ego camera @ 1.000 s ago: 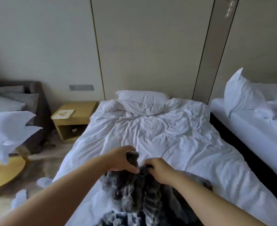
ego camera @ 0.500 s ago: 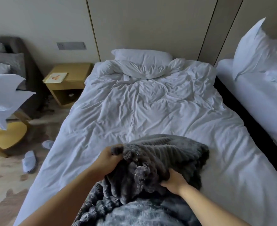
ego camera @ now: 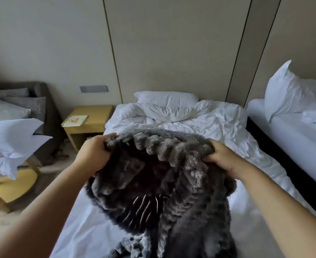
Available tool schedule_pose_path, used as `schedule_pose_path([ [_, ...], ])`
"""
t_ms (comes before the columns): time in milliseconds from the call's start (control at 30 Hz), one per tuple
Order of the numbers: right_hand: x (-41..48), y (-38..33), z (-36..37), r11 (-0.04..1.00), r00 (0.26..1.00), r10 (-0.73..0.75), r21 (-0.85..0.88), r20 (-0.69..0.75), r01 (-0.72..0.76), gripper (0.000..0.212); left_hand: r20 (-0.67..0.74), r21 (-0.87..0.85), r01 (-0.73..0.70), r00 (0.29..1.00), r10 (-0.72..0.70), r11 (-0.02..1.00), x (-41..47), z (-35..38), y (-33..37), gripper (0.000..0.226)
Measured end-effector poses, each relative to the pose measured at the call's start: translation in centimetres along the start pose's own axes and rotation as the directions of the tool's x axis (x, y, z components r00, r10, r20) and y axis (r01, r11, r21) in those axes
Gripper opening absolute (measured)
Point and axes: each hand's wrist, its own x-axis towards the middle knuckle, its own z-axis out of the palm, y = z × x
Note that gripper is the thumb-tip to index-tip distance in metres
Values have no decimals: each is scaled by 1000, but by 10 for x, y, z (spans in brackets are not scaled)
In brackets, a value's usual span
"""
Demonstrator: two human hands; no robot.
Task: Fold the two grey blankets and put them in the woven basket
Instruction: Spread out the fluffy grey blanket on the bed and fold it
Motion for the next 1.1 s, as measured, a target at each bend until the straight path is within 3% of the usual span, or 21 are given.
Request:
schedule_pose_path([
  [67,-6,-19,-21,992,939,121,-70,323,-104,55,-109,47,78,991,-72,996,3,-12,-17,52],
  [167,-9,-9,-40,900,752,417,-349,511,-262,39,-239,30,128,964,-118,991,-4,-17,-39,57],
  [200,-7,0,-42,863,720,490,-394,491,-318,29,-257,8,141,957,-134,990,-7,-17,-43,58],
  [233,-6,11,-41,826,737,541,-421,405,-375,20,-262,-21,152,953,-152,988,-10,-14,-47,58],
  [267,-4,24,-39,774,790,571,-469,224,-426,13,-264,-45,157,950,-164,987,-13,-10,-50,55],
  [300,-1,41,-37,683,850,525,-574,-46,-453,6,-264,-69,159,949,-172,985,-17,-4,-52,50],
  [333,-1,58,-32,523,862,379,-690,-338,-500,6,-259,-99,157,949,-178,983,-20,2,-54,44],
  [367,-6,72,-20,390,831,203,-736,-518,-554,11,-238,-137,153,954,-183,979,-23,8,-53,35],
  [400,-11,87,-4,390,827,91,-744,-554,-542,16,-204,-178,148,962,-183,973,-26,14,-52,27],
  [433,-17,104,12,489,868,125,-731,-480,-475,15,-158,-212,140,972,-176,967,-29,21,-50,21],
  [500,-33,134,45,676,920,361,-638,-151,-369,18,-57,-246,114,990,-132,963,-39,35,-46,16],
  [567,-53,159,71,709,841,525,-615,135,-344,35,28,-272,79,997,-75,959,-51,49,-41,15],
  [667,-77,199,92,656,688,670,-656,278,-373,27,129,-309,72,991,-33,948,-71,66,-39,20],
  [700,-83,212,96,619,619,731,-663,288,-422,36,146,-310,76,989,-32,948,-77,70,-41,22],
  [767,-96,229,102,525,503,827,-666,251,-531,65,170,-322,114,984,-61,940,-88,80,-47,22],
  [833,-107,244,107,422,498,862,-681,97,-598,88,192,-341,178,974,-117,923,-99,91,-54,21],
  [900,-117,255,109,246,488,861,-719,-146,-650,98,235,-338,226,960,-150,914,-111,105,-60,20],
  [967,-127,263,108,150,490,818,-711,-300,-686,90,272,-327,241,950,-153,914,-120,117,-63,20],
  [1100,-139,278,89,165,545,754,-698,-367,-697,44,300,-315,251,941,-155,915,-124,131,-63,13],
])
